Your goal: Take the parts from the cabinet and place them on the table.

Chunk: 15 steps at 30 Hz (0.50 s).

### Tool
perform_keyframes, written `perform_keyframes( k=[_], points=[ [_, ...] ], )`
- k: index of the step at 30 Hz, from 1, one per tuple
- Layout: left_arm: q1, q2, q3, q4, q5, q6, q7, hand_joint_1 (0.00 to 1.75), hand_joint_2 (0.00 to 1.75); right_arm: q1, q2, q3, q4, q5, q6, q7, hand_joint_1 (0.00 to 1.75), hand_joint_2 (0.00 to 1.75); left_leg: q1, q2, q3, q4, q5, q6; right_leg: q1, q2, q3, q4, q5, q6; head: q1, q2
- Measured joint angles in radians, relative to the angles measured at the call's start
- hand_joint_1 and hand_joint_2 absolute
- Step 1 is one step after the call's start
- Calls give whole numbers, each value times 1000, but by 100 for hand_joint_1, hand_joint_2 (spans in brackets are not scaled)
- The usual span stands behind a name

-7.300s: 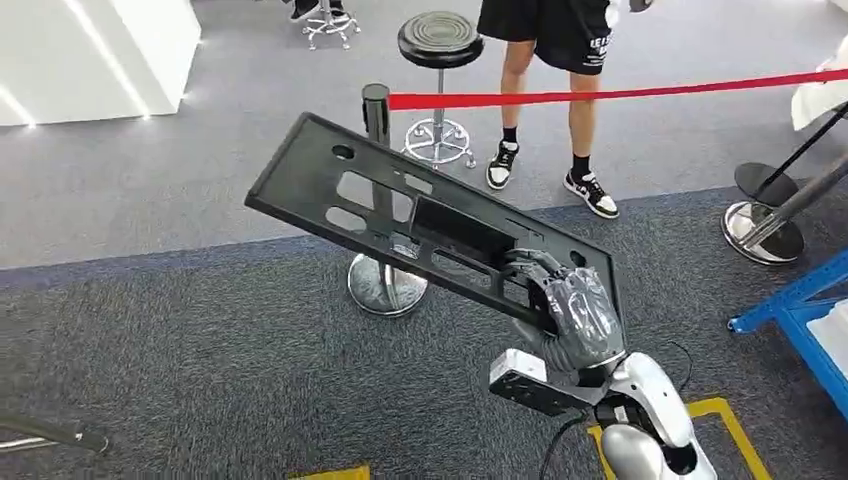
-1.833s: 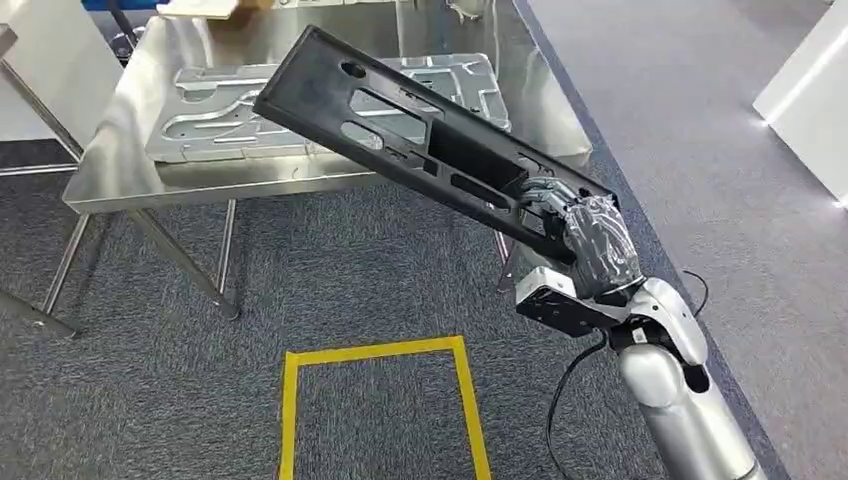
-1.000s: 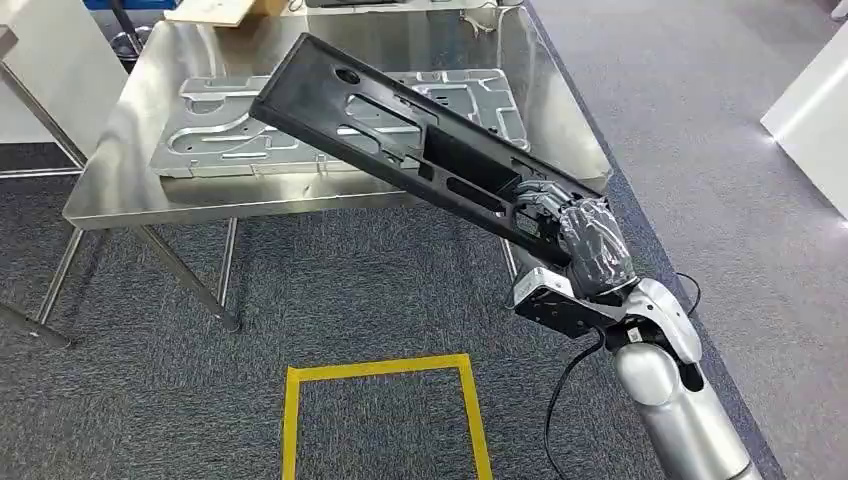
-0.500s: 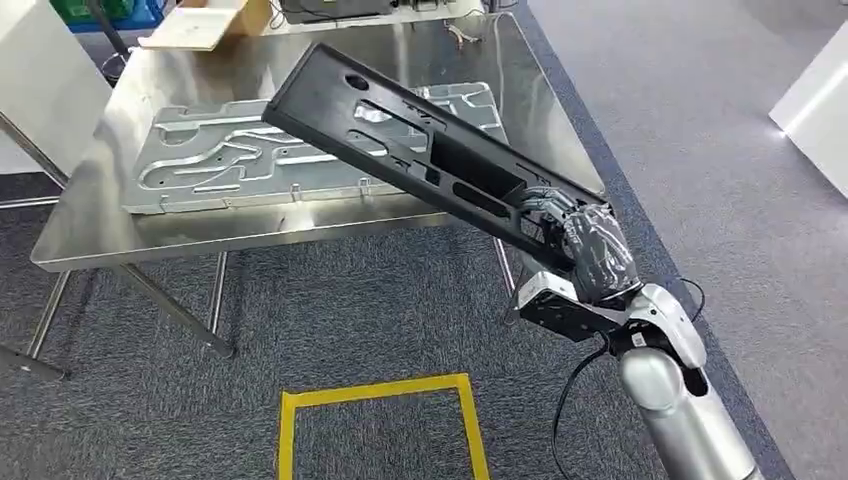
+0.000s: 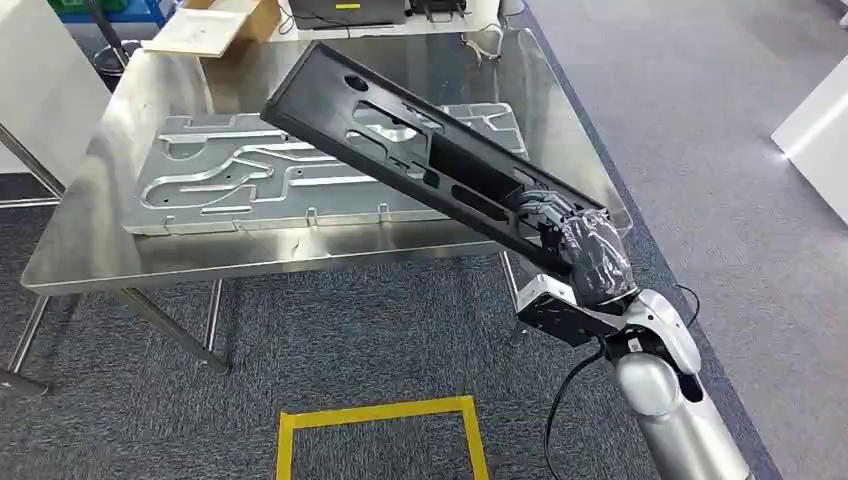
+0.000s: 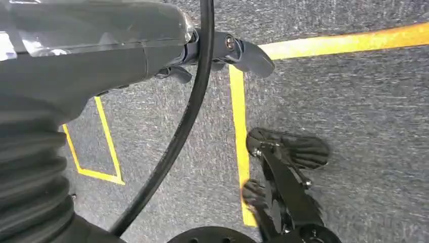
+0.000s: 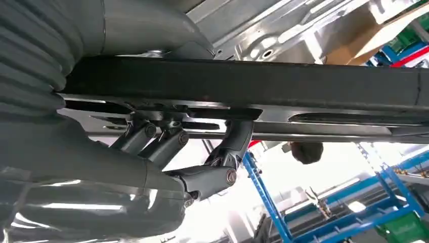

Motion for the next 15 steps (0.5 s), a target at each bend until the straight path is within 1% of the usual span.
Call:
perform_keyframes(
  k=[1, 2, 3, 4, 5, 6, 7, 8, 9, 10, 11, 12, 13, 14, 15],
  points=[
    [1, 0, 0, 2, 0, 0, 0, 0, 175, 4, 0, -2, 0, 1, 0, 2, 175, 175, 0, -2, 17, 0, -12, -2, 0, 0, 13, -64, 49, -4, 0, 0],
    [1, 0, 0, 5, -1, 0, -2, 0, 175, 10, 0, -5, -2, 5, 0, 4, 175, 175, 0, -2, 36, -1, -26, -6, 1, 1, 35, -148, 123, -10, 0, 0],
    [2, 0, 0, 8, -3, 0, -5, 0, 175, 16, 0, -9, -5, 10, -1, 7, 175, 175, -1, -2, 42, -4, -40, -9, 2, 4, 54, -227, 208, -15, 0, 0],
    [0, 0, 0, 8, -3, -1, -5, 0, 175, 24, 1, -11, -5, 12, -2, 8, 175, 175, -4, -6, 63, 7, -53, -14, 6, 5, 52, -242, 216, -25, 0, 0],
    [-1, 0, 0, 9, -3, -3, -7, 0, 175, 31, 1, -13, -7, 18, -3, 10, 175, 175, -9, -10, 63, 1, -64, -22, 11, 3, 60, -234, 193, -34, 0, 0],
    [-1, 0, 0, 9, -5, -4, -8, 0, 175, 38, 2, -14, -12, 26, -3, 16, 175, 175, -8, -9, 79, -7, -69, -28, 11, 6, 66, -237, 204, -42, 1, 0],
    [0, 0, 0, 9, -5, -6, -9, 0, 175, 41, 2, -16, -13, 30, -3, 18, 175, 175, -9, -11, 78, 19, -55, -30, 5, 8, 73, -244, 200, -48, 0, 0],
    [0, 1, 0, 9, -5, -6, -9, 0, 175, 41, 2, -16, -14, 31, -2, 18, 175, 175, -10, -13, 80, 27, -55, -35, 0, 8, 91, -245, 195, -56, 0, 0],
    [-1, 4, 0, 9, -6, -6, -8, 0, 175, 40, 2, -16, -15, 32, -1, 18, 175, 175, -6, -9, 73, 55, -59, -39, -1, 8, 104, -249, 191, -64, 0, 0],
    [-4, 4, 0, 9, -6, -7, -9, 0, 175, 35, 0, -16, -14, 37, 7, 19, 175, 175, -5, -8, 43, 112, -64, -44, -2, 7, 112, -249, 183, -70, 0, 0],
    [-5, 4, 0, 9, -7, -7, -8, 0, 175, 27, -1, -15, -13, 41, 16, 19, 175, 175, 0, -8, 0, 178, -89, -50, -2, 7, 118, -249, 176, -73, 0, 0],
    [-5, 4, 0, 9, -7, -7, -8, 0, 175, 20, -1, -11, -8, 45, 29, 19, 175, 175, 3, -8, -49, 246, -130, -54, -2, 7, 126, -249, 167, -74, 0, 0],
    [-3, 4, 0, 9, -9, -7, -8, 0, 175, 12, -1, -5, -2, 45, 40, 19, 175, 175, 7, -8, -89, 291, -161, -59, -2, 7, 133, -249, 159, -74, 0, 0],
    [-2, 4, 0, 9, -15, -7, -8, 0, 175, -3, -1, 2, 7, 47, 53, 19, 175, 175, 9, -8, -119, 304, -176, -62, -2, 7, 143, -249, 150, -74, 0, 0],
    [-2, 4, -1, 9, -17, -7, -6, 0, 175, -24, -1, 13, 20, 50, 68, 19, 175, 175, 9, -8, -127, 280, -158, -62, -2, 8, 154, -249, 142, -73, 0, 0]
  ],
)
